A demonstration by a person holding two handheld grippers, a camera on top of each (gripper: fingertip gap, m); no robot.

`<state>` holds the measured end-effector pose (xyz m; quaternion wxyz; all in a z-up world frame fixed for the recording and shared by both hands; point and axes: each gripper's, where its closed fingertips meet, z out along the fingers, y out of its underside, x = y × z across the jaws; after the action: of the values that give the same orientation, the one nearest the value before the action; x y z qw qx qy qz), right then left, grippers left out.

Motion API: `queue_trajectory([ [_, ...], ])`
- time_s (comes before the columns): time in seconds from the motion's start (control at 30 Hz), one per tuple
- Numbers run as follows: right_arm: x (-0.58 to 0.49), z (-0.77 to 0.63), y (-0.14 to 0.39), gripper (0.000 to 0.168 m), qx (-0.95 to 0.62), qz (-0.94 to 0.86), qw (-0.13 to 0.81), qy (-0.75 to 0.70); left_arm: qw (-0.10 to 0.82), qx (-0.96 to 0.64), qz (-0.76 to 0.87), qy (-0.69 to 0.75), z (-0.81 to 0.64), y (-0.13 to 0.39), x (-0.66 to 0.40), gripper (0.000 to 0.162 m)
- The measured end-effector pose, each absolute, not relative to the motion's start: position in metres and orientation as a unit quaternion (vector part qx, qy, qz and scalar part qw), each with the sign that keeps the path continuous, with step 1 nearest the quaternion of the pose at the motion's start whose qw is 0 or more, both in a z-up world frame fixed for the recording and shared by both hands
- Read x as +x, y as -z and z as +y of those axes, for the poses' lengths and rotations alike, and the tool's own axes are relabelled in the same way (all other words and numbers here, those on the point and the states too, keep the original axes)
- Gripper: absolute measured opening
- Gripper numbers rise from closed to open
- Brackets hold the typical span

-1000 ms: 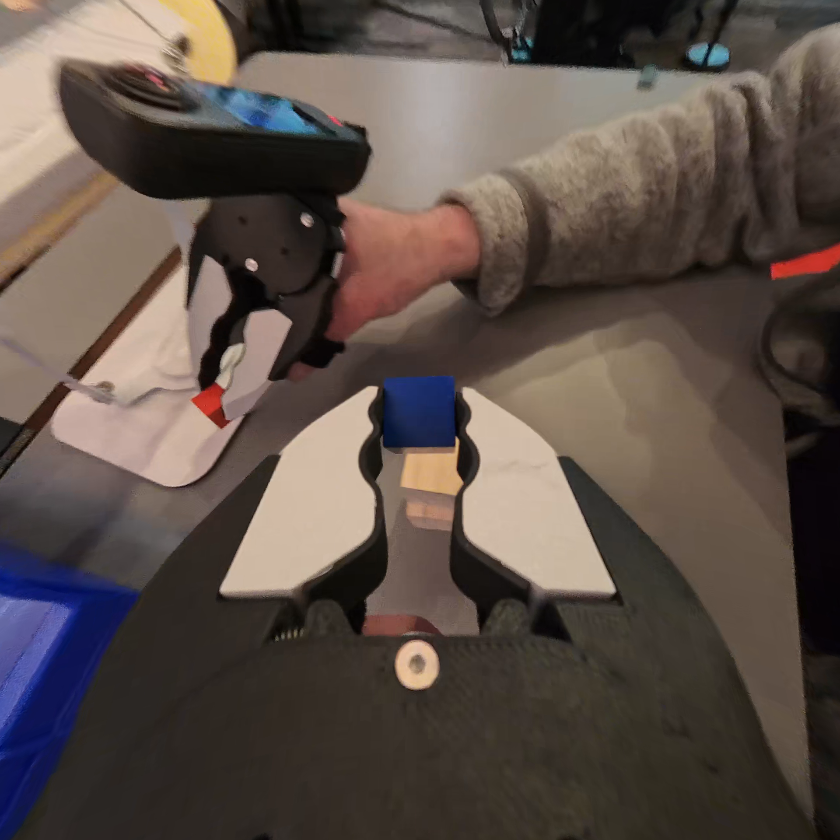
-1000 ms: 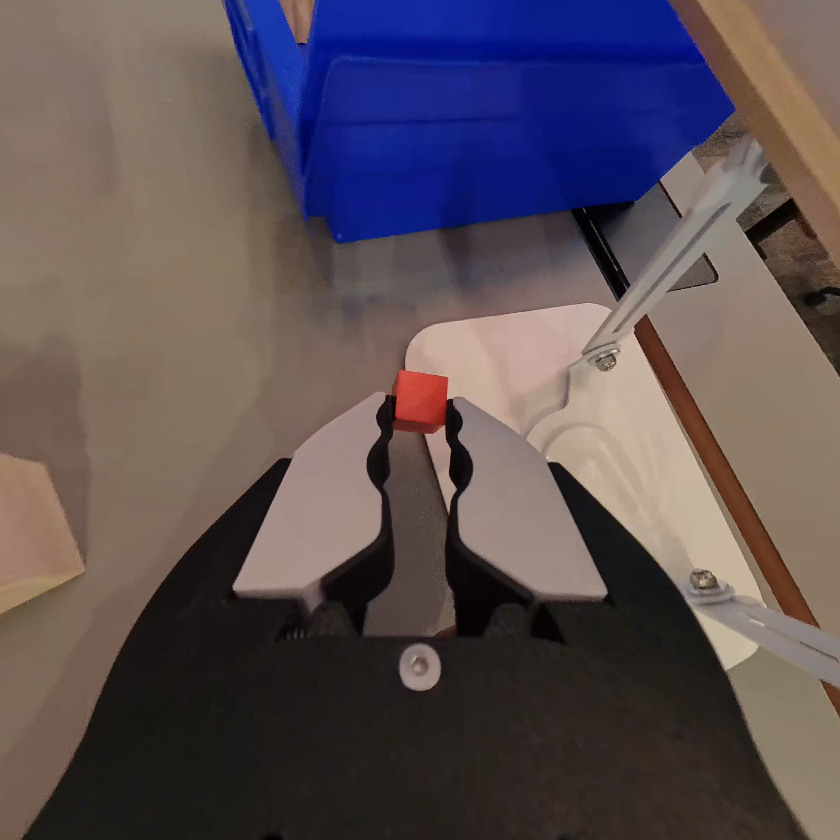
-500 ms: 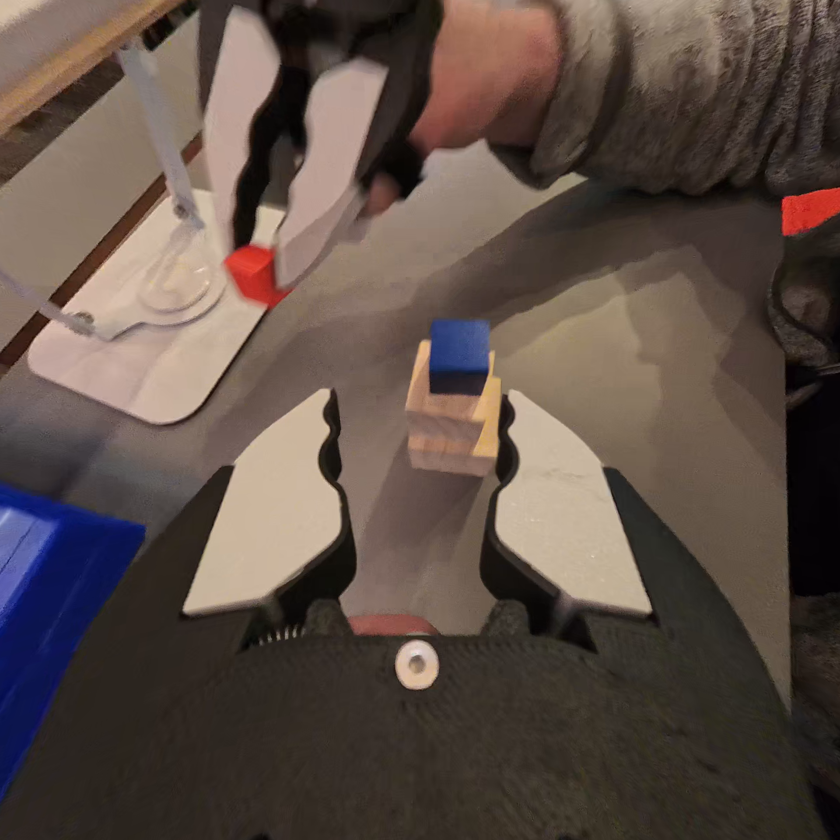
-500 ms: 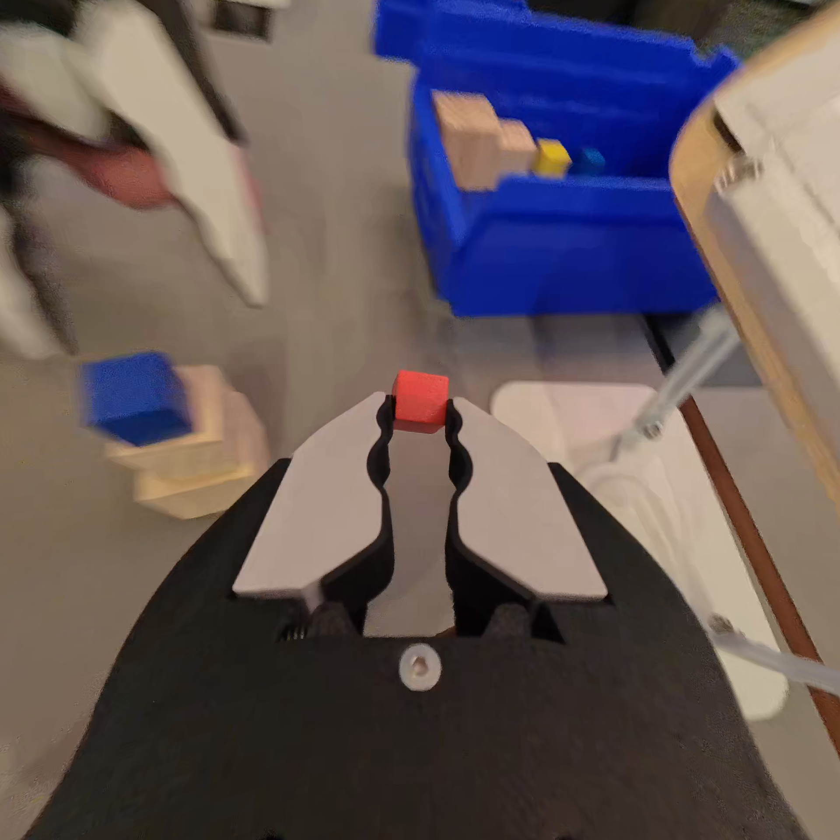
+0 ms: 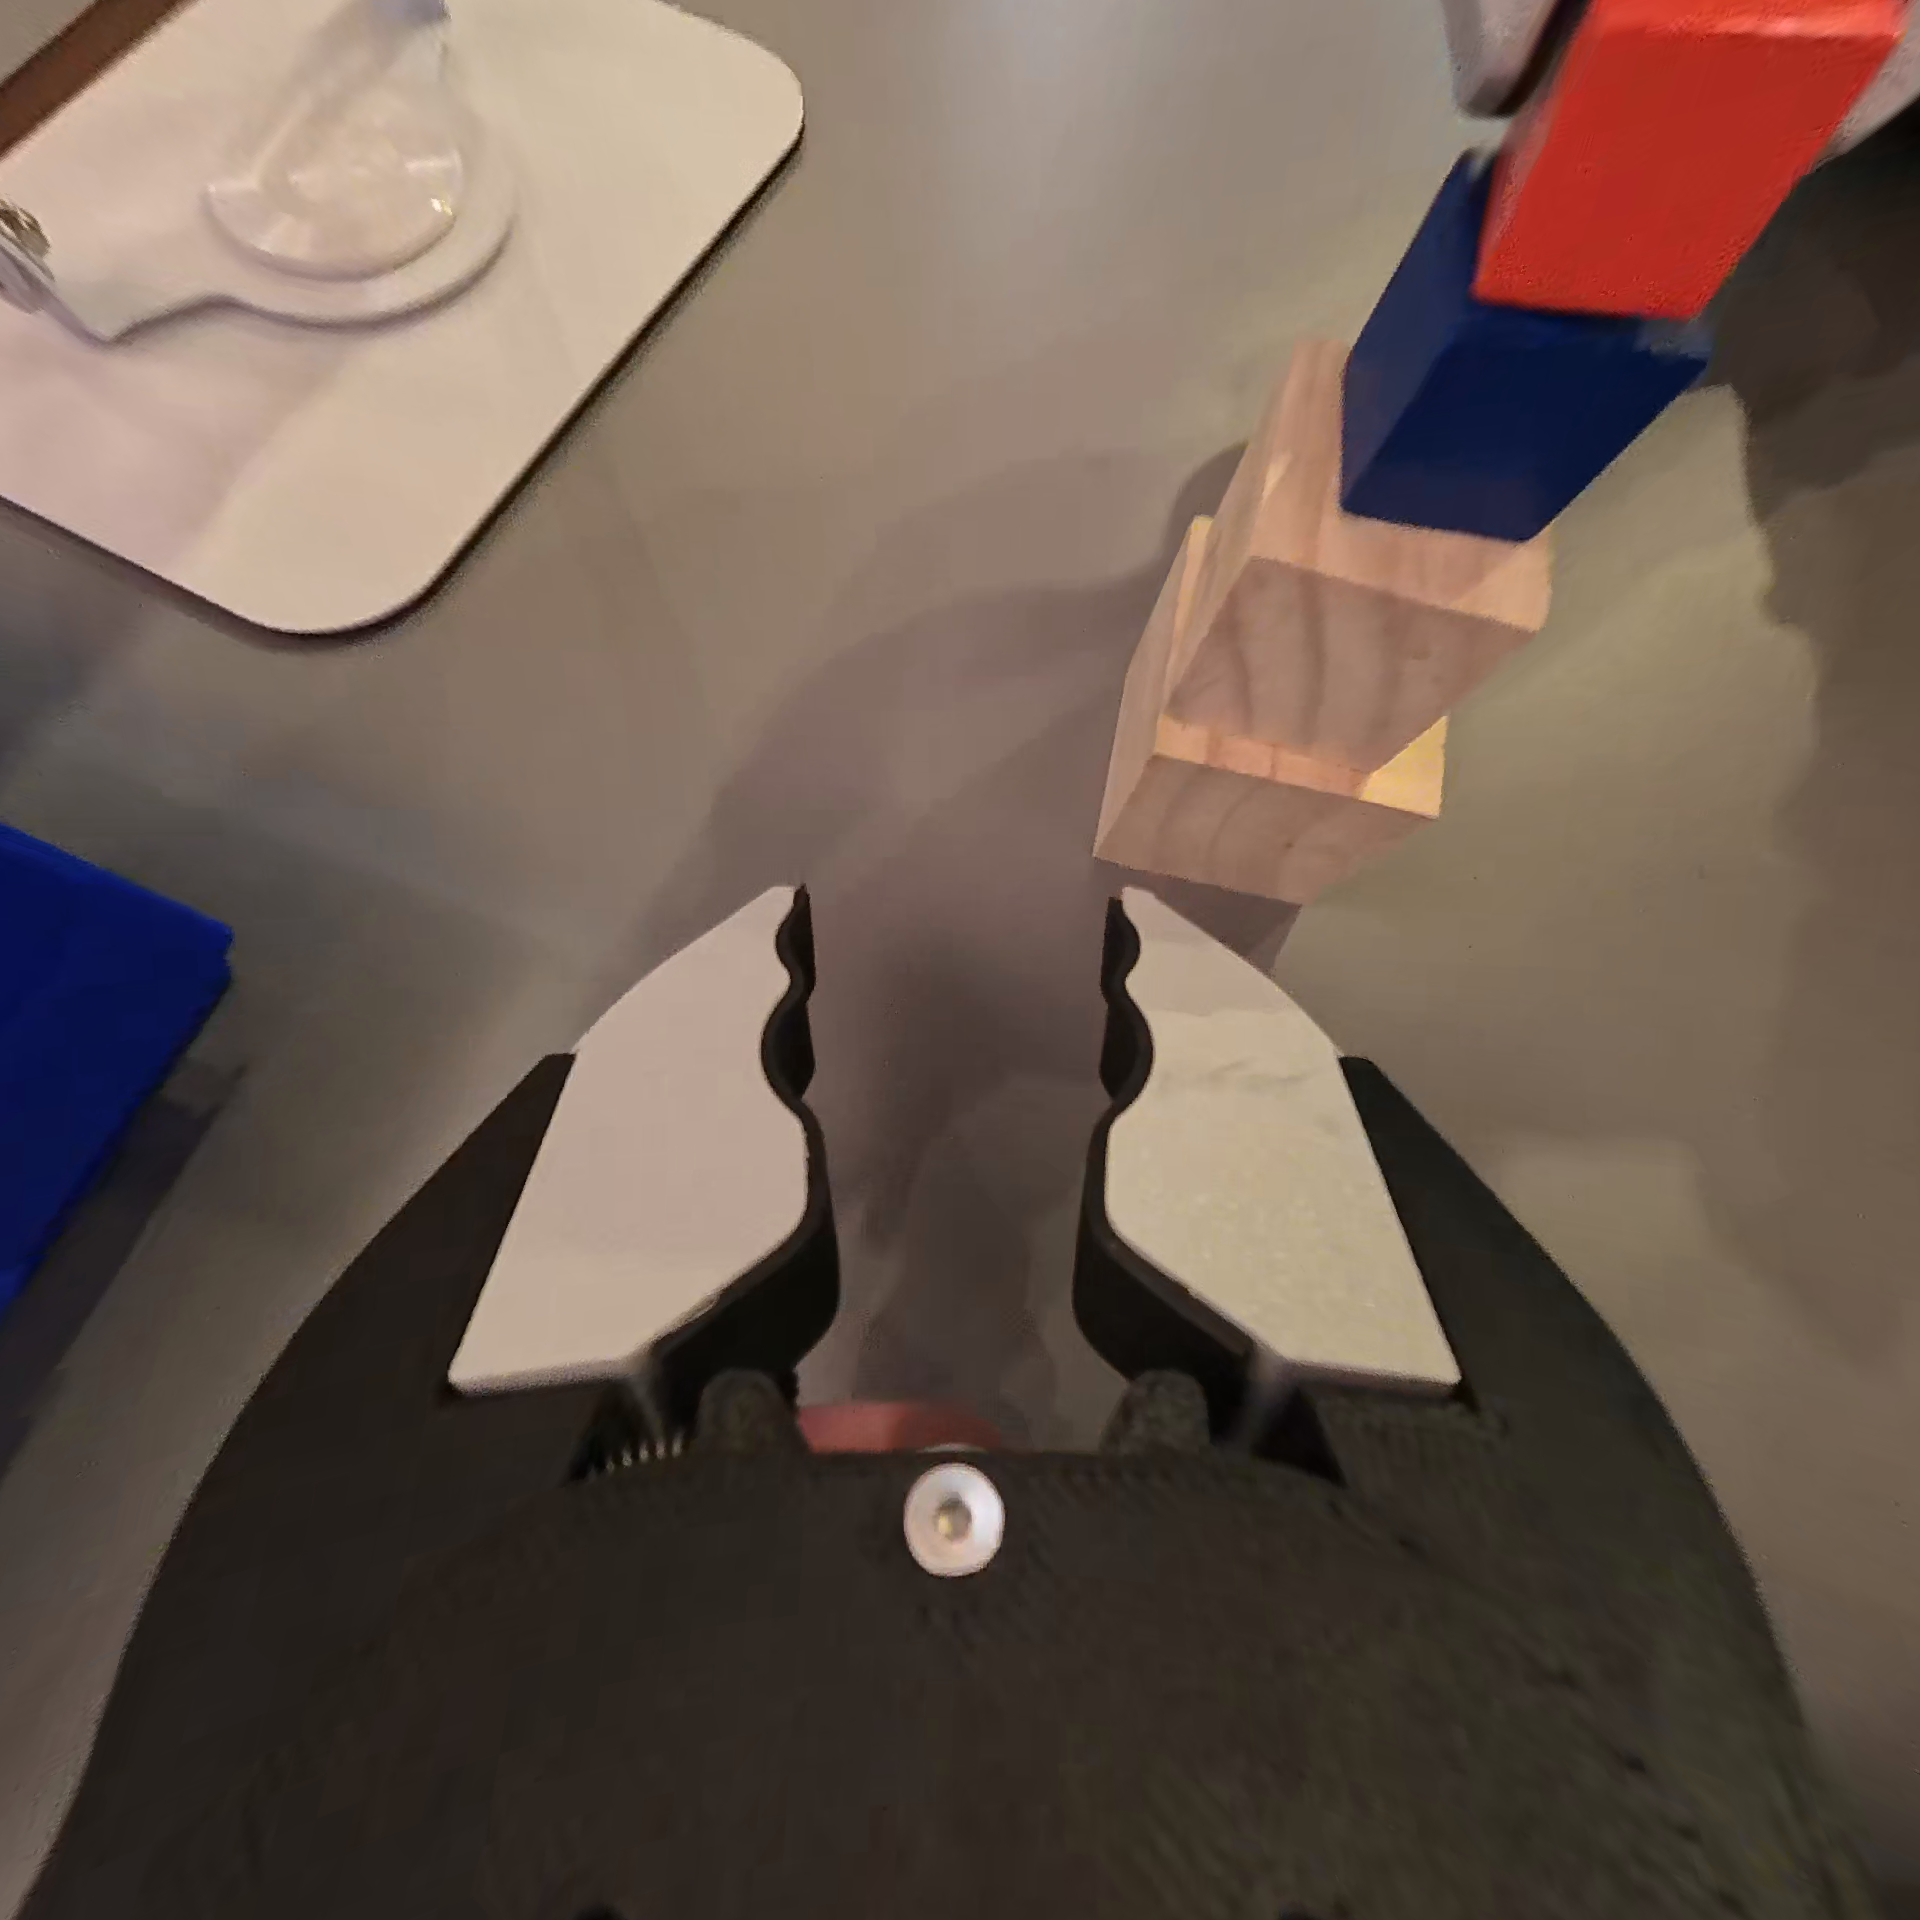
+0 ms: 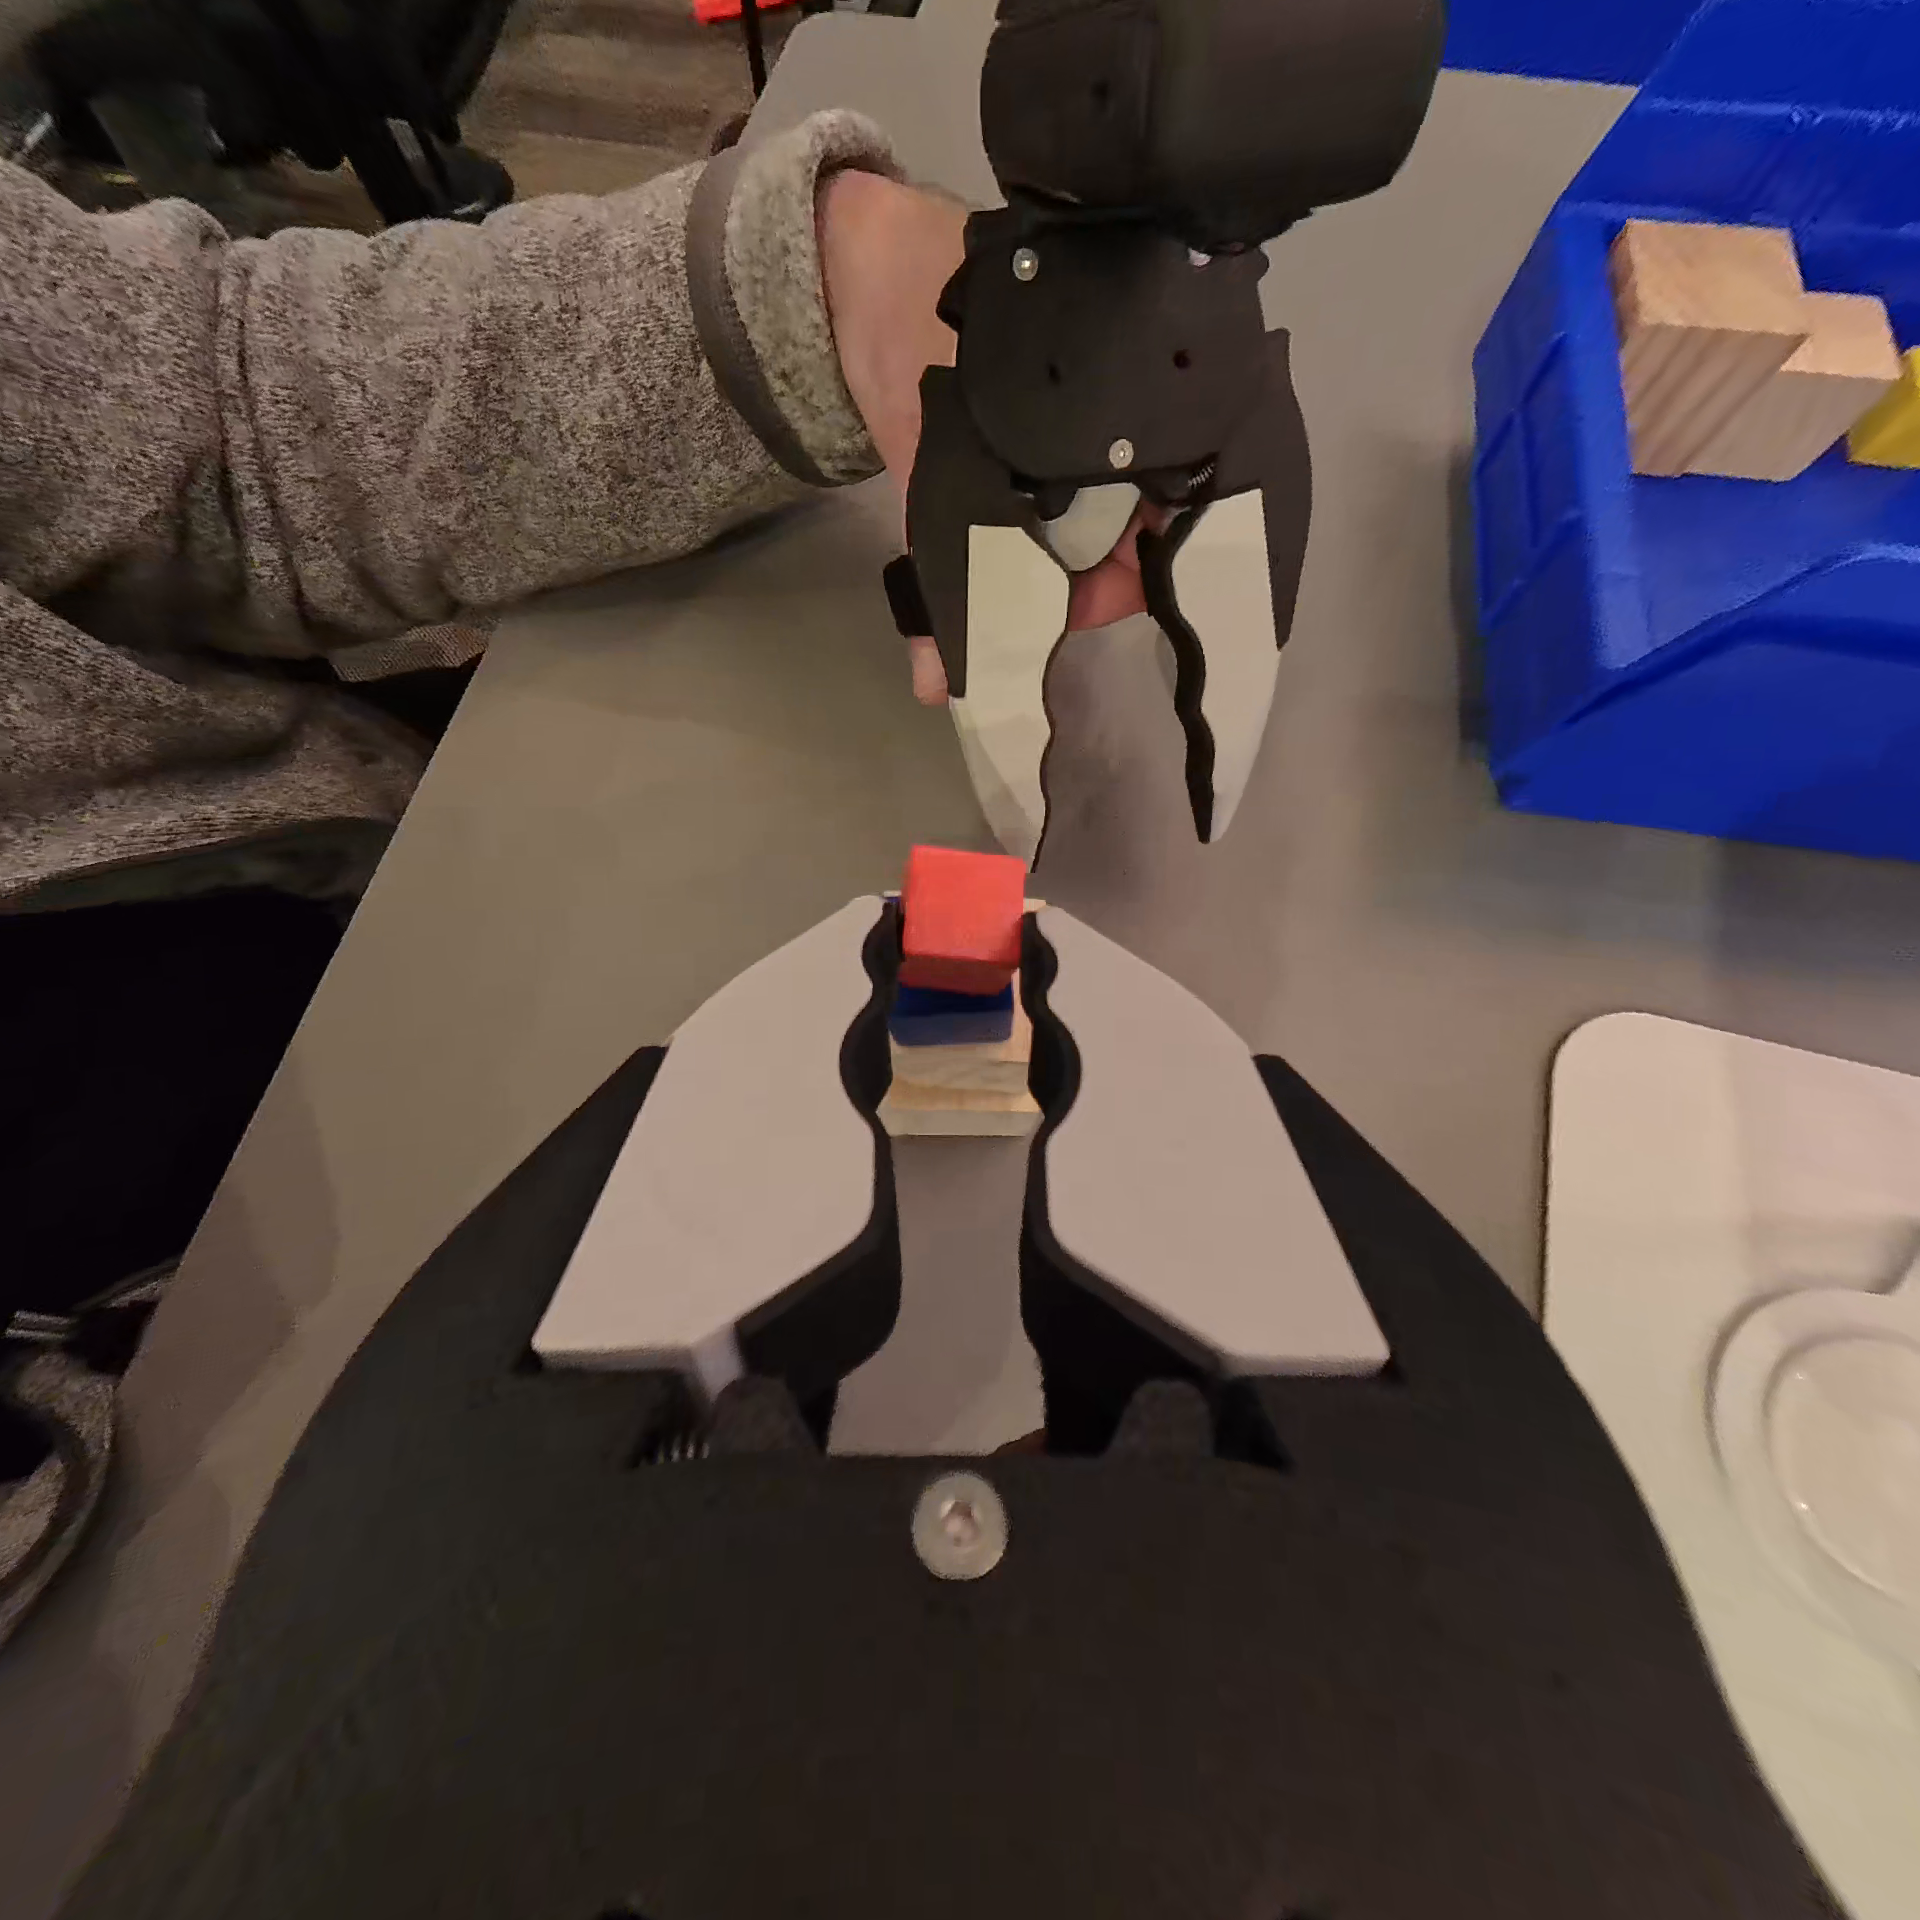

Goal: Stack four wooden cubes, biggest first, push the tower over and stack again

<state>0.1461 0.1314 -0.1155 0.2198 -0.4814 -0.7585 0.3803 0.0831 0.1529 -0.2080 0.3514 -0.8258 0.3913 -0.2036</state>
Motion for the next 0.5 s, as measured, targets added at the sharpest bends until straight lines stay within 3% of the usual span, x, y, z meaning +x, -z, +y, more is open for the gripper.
queue_trajectory([
  [0.13,0.147,0.134,0.116,0.038,-0.489,-0.759,0.222,-0.368,0.342,-0.831,0.389,0.203,0.153,0.215,0.081,0.053],
  [0.37,0.164,0.149,0.085,0.038,-0.489,-0.740,0.259,-0.382,0.355,-0.835,0.371,0.198,0.158,0.215,0.070,0.051],
  [0.43,0.175,0.159,0.085,0.028,-0.497,-0.734,0.269,-0.377,0.363,-0.833,0.368,0.197,0.160,0.215,0.067,0.047],
  [0.5,0.190,0.170,0.096,0.000,-0.511,-0.726,0.274,-0.369,0.379,-0.823,0.372,0.199,0.162,0.213,0.067,0.031],
])
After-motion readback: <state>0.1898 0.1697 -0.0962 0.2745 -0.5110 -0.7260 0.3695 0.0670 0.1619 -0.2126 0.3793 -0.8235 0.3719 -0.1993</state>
